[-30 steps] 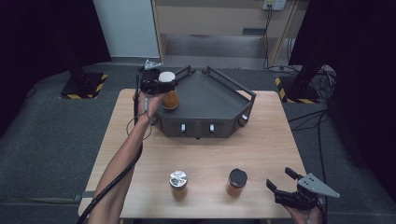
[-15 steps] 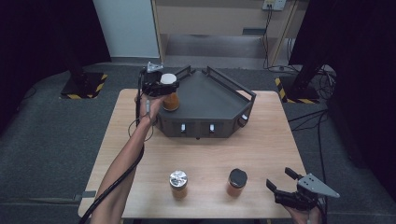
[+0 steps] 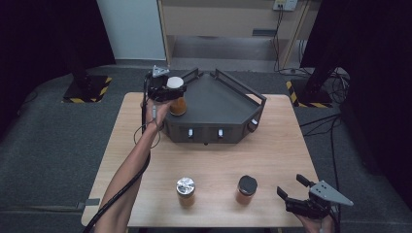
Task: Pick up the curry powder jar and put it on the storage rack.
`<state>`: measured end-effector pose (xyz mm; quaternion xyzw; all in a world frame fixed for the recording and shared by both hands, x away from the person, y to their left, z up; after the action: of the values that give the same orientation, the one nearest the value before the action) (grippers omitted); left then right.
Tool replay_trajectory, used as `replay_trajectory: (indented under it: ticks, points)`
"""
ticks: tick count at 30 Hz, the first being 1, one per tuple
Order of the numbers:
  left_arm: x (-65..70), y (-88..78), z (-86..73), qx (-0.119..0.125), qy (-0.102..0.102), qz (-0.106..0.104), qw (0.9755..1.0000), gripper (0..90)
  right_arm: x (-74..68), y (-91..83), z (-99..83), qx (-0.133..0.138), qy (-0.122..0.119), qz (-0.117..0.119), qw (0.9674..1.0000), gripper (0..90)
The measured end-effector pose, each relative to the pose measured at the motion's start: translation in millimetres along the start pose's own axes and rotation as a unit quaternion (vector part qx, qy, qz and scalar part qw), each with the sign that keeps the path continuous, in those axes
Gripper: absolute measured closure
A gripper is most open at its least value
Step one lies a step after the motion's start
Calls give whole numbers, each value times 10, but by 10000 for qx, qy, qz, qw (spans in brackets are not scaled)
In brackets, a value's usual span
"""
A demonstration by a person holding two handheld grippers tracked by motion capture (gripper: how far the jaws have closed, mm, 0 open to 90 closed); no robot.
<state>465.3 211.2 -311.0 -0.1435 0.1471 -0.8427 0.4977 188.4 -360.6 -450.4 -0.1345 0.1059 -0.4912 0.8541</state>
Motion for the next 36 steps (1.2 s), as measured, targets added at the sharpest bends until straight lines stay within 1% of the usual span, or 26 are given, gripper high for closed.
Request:
replay_trajectory:
  ticks: [1,2,4,5,7,9,11,12,14,16,18,19,20,22,24,25,26,27,28,29,31,32,33,36]
  points:
    - [5,-3,-6,47,-25,-20,10000,225,0,0,0,4,-4,2,10000,111]
    - [39,-21,-1,97,43,48,9999,204,0,0,0,0,-4,3,10000,111]
    - [65,-39,19,128,88,95,9998,157,1,-2,1,-1,-7,5,10000,111]
    - [87,-51,34,159,54,159,9997,133,1,-1,1,0,-8,6,10000,111]
    - [86,-85,57,252,12,125,9996,108,-1,-1,2,-2,-13,9,10000,111]
    - [98,-126,106,291,29,147,9995,86,0,-1,2,-4,-24,10,10000,111]
    - [87,-174,143,349,0,57,9994,81,-2,-1,2,-1,-15,4,10000,111]
    - [96,-200,162,370,16,62,9993,81,-2,-2,1,0,-14,4,10000,110]
    - [95,-270,193,434,79,-13,9990,80,-1,-2,1,5,-21,5,10000,110]
    - [90,-331,220,459,82,-92,9989,80,-2,-1,1,4,-23,11,10000,110]
    - [92,-391,236,501,119,-114,9986,80,-2,0,1,11,-31,15,10000,110]
    - [87,-434,251,508,162,-162,9984,82,-3,-1,1,12,-31,14,10000,110]
    - [91,-475,264,507,198,-168,9984,84,-1,0,1,13,-32,17,10000,110]
    - [86,-538,267,549,215,-213,9980,84,-1,1,1,13,-29,21,10000,110]
    - [85,-603,265,589,243,-232,9977,85,-2,1,1,12,-29,23,10000,110]
    - [80,-663,263,611,261,-277,9974,85,-2,1,2,4,-21,26,10000,109]
    - [80,-663,263,611,261,-277,9974,85,-2,1,2,4,-21,26,10000,109]
    - [79,-731,261,616,307,-292,9972,85,-3,3,3,0,-19,27,10000,109]
    - [79,-731,261,616,307,-292,9972,85,-4,3,3,-2,-18,24,10000,109]
    - [68,-799,243,657,295,-342,9968,84,-6,4,3,-3,-18,22,10000,109]
    - [63,-868,219,697,333,-379,9963,84,-7,4,5,-5,-24,19,10000,109]
    - [63,-868,219,697,333,-379,9963,84,-7,4,5,-5,-24,19,10000,109]
    - [62,-935,199,690,412,-373,9961,84,-9,3,6,-11,-35,15,10000,109]
    - [40,-1032,145,733,418,-462,9954,84,-10,3,6,-7,-49,4,10000,109]
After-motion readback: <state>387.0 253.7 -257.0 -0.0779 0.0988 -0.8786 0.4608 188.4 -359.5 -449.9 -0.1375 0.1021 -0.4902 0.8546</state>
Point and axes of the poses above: each handheld gripper's, and its own axes: y roughly forward along the jaws, z roughly out of its top, x roughly to its right, the point moved 4 cm from there along y, roughly forward along the jaws, and after that the axes turned 1 degree about -z, right-handed, at the moved point
